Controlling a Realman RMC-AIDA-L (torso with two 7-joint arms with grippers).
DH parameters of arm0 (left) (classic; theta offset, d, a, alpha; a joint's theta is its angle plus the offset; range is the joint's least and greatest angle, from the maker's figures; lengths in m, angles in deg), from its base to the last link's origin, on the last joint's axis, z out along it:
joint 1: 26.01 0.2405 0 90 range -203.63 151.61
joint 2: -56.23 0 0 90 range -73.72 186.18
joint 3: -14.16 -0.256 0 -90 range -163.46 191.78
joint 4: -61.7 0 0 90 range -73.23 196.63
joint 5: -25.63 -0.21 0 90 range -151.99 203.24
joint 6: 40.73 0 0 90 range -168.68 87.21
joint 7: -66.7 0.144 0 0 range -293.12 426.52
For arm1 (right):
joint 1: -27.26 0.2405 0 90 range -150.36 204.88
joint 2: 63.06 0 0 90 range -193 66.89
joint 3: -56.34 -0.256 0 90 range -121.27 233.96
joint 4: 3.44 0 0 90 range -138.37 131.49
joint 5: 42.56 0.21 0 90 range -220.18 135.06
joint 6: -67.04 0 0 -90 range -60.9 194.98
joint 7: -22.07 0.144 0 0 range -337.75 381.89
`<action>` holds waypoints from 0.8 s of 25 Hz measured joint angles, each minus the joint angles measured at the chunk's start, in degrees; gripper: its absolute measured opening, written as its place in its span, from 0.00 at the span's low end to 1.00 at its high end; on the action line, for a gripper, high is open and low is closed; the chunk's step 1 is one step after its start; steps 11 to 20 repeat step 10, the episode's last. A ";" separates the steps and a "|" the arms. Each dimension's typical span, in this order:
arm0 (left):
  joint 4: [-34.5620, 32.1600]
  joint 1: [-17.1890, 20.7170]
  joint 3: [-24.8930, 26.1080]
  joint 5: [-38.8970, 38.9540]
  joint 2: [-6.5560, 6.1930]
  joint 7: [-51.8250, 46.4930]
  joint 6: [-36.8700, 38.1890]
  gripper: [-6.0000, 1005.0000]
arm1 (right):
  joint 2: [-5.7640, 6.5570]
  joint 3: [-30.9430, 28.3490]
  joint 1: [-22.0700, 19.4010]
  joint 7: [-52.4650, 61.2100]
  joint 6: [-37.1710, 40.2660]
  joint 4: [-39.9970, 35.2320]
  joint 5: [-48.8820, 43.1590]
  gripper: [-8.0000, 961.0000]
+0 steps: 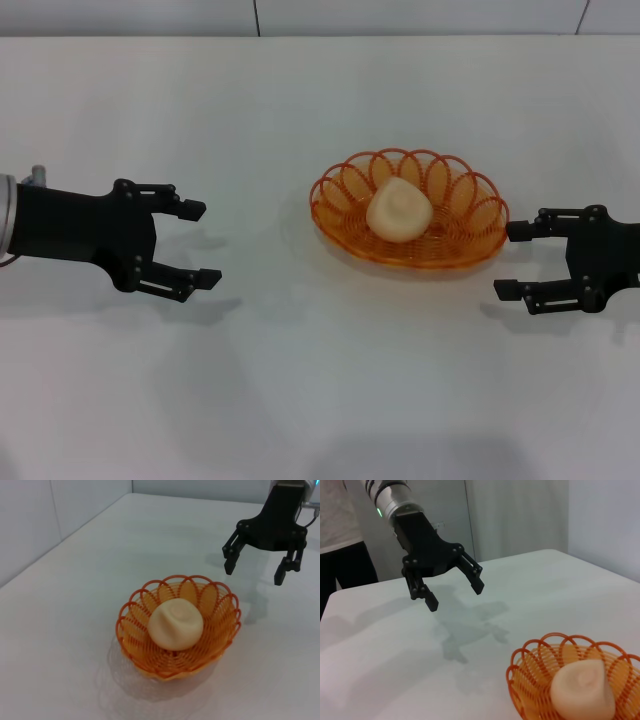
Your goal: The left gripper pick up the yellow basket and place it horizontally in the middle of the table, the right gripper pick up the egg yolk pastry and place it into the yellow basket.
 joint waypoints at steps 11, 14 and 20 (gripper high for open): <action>-0.03 0.12 -0.01 0.00 0.11 0.02 -0.34 0.88 | -0.20 0.00 -0.34 -0.24 0.06 -0.06 0.20 0.80; -0.03 0.12 -0.01 0.00 0.11 0.02 -0.34 0.88 | -0.20 0.00 -0.34 -0.24 0.06 -0.06 0.20 0.80; -0.03 0.12 -0.01 0.00 0.11 0.02 -0.34 0.88 | -0.20 0.00 -0.34 -0.24 0.06 -0.06 0.20 0.80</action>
